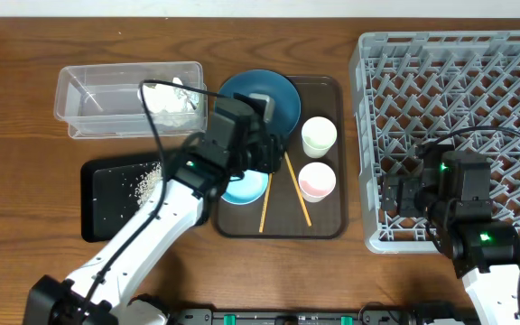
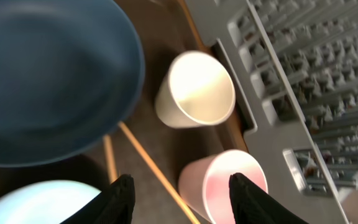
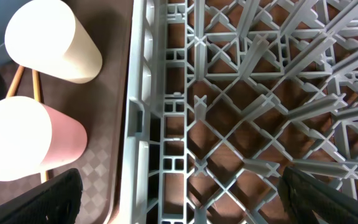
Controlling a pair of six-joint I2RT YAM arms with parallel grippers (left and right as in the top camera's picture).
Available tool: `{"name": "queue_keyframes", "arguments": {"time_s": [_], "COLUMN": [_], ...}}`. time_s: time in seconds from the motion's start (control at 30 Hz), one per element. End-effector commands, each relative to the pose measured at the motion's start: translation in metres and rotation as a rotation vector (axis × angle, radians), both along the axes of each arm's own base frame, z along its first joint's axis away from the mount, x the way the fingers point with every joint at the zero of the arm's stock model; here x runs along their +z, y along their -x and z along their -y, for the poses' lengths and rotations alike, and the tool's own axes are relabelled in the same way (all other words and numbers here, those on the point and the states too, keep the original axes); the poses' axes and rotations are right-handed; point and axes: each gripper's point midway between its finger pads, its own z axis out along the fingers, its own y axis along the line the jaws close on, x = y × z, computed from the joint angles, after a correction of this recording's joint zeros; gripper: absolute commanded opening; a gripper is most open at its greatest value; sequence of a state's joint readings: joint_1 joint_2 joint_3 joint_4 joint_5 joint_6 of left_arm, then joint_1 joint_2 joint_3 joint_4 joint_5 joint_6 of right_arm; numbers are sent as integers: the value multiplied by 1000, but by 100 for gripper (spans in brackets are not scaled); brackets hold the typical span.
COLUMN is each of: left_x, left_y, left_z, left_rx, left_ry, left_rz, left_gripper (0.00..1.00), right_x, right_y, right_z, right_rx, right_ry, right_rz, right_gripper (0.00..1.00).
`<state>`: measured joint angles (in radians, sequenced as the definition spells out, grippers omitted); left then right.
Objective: Sort waste into correct bins and load items into the dishwasher rack
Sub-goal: 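Grasp the pink paper cup with the left gripper and lift it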
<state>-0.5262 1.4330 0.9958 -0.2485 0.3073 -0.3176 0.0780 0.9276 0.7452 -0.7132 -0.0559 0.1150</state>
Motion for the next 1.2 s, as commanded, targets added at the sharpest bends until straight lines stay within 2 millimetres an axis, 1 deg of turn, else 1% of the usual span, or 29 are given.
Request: {"name": "queue_keyframes", "arguments": {"time_s": [0.0, 0.17, 0.33, 0.43, 0.53, 0.6, 0.63, 0.67, 0.73, 0.87, 0.97, 1.1, 1.17], "left_x": [-17, -48, -79, -91, -96, -97, -98, -99, -101, -99, -89, -58, -36], "left_y": [7, 21, 31, 34, 37, 39, 40, 41, 43, 46, 44, 39, 35], "left_z": [17, 35, 43, 44, 42, 40, 39, 38, 37, 35, 35, 30, 25], "left_rx": [-43, -100, -128, -136, -135, -135, -135, -135, -135, -134, -132, -68, -55], "left_ry": [-30, -75, -122, -140, -155, -161, -164, -169, -176, -177, -160, -83, -19], "left_rz": [-34, -99, -166, -191, -213, -222, -226, -233, -243, -255, -233, -217, -198], "left_gripper": [52, 52, 50, 38, 25, 19, 19, 13, 7, 6, 6, 6, 6], "right_x": [10, 10, 10, 10, 10, 10, 10, 10, 10, 10, 10, 10, 11], "right_y": [-4, -4, -4, -4, -3, -4, -4, -4, -4, -4, -4, -4, -5], "right_z": [-7, -7, -7, -7, -7, -7, -7, -7, -7, -7, -7, -7, -7], "right_rx": [16, 16, 16, 16, 16, 16, 16, 16, 16, 16, 16, 16, 16], "right_ry": [-10, -10, -10, -10, -10, -10, -10, -10, -10, -10, -10, -10, -11], "right_rz": [24, 24, 24, 24, 23, 23, 23, 24, 24, 23, 23, 28, 34], "right_gripper": [99, 99, 99, 99, 99, 99, 99, 99, 99, 99, 99, 99, 99]}}
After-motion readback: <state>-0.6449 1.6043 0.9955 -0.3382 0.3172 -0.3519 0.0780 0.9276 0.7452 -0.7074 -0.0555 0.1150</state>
